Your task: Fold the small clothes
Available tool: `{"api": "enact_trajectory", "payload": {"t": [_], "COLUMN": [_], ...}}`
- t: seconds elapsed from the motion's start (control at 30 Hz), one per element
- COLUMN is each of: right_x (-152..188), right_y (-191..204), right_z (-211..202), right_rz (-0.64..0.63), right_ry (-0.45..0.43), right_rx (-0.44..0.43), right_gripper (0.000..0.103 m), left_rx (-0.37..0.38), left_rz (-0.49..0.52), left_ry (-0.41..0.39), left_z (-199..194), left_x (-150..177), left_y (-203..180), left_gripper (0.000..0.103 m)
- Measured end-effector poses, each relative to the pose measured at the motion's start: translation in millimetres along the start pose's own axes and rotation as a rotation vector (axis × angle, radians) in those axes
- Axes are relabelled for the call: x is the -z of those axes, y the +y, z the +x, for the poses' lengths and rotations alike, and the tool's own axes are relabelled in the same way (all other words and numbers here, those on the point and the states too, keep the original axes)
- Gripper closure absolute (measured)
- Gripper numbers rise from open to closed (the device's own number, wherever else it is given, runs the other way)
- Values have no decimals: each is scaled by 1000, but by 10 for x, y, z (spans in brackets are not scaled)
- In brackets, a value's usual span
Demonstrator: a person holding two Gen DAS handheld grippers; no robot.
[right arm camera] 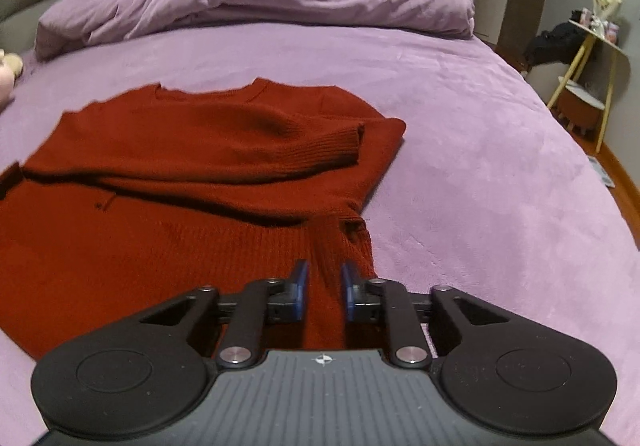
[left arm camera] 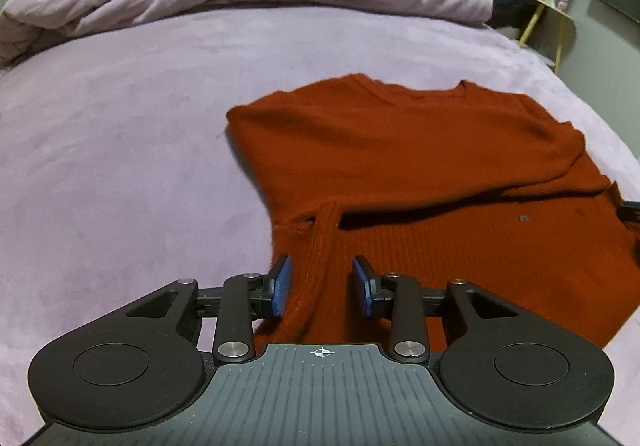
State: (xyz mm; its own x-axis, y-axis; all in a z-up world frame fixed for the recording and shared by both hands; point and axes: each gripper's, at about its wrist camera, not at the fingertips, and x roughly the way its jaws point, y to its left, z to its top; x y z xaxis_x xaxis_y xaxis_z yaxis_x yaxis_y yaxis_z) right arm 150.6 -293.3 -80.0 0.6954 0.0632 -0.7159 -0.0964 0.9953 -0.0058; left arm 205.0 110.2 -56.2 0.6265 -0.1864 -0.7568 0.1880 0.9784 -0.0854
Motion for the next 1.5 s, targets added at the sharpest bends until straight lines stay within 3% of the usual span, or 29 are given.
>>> {"api": "enact_trajectory", "payload": {"t": [0.27, 0.4, 0.47, 0.53, 0.57, 0.6, 0.67, 0.87, 0.97, 1.03, 1.13, 1.23, 1.33, 1.5], "right_x": [-21, -37, -30, -20, -17, -15, -12, -181, -409, -563, -756, -847, -800, -643], "right_y": [-60, -152, -171, -156, -139, -124, -81, -122, -220, -241, -225, -244, -290, -374], "right_z": [72, 141, 174, 182, 181, 177, 160, -211, -326, -290, -61, 346, 674, 642], "right_rz": [-38, 29, 49, 53, 52, 48, 42, 98, 167, 195, 199, 226, 231, 229], "right_ry": [19, 31, 32, 23, 21, 17, 10, -128, -213, -246, -255, -173, -84, -53], "right_rx": [-33, -70, -80, -76, -70, -72, -70, -124, -131, -105, -39, -19, -10, -62], "right_gripper": [83, 82, 82, 83, 88, 96, 97, 98, 98, 98, 98, 98, 97, 83], "left_rx": [47, 41, 37, 16, 3, -1, 14, 121, 84, 42, -5, -48, -69, 27], "left_rz": [-11, -7, -7, -9, -10, -18, -41, -141, -149, -167, -195, -192, -197, -183], "left_ry": [14, 19, 14, 13, 14, 15, 5, -197, -286, -301, -257, -159, -99, -81], "left_z": [32, 78, 86, 91, 94, 93, 41, -533, -602, -482, -131, 276, 441, 376], "left_x": [18, 18, 20, 25, 23, 20, 3, -320, -600, -757, -892, -899, -808, -561], "left_y": [4, -11, -11, -12, -5, 13, 42, 168, 232, 271, 309, 298, 335, 451], "left_gripper": [61, 61, 68, 82, 89, 92, 95, 95, 95, 95, 95, 95, 93, 67]}}
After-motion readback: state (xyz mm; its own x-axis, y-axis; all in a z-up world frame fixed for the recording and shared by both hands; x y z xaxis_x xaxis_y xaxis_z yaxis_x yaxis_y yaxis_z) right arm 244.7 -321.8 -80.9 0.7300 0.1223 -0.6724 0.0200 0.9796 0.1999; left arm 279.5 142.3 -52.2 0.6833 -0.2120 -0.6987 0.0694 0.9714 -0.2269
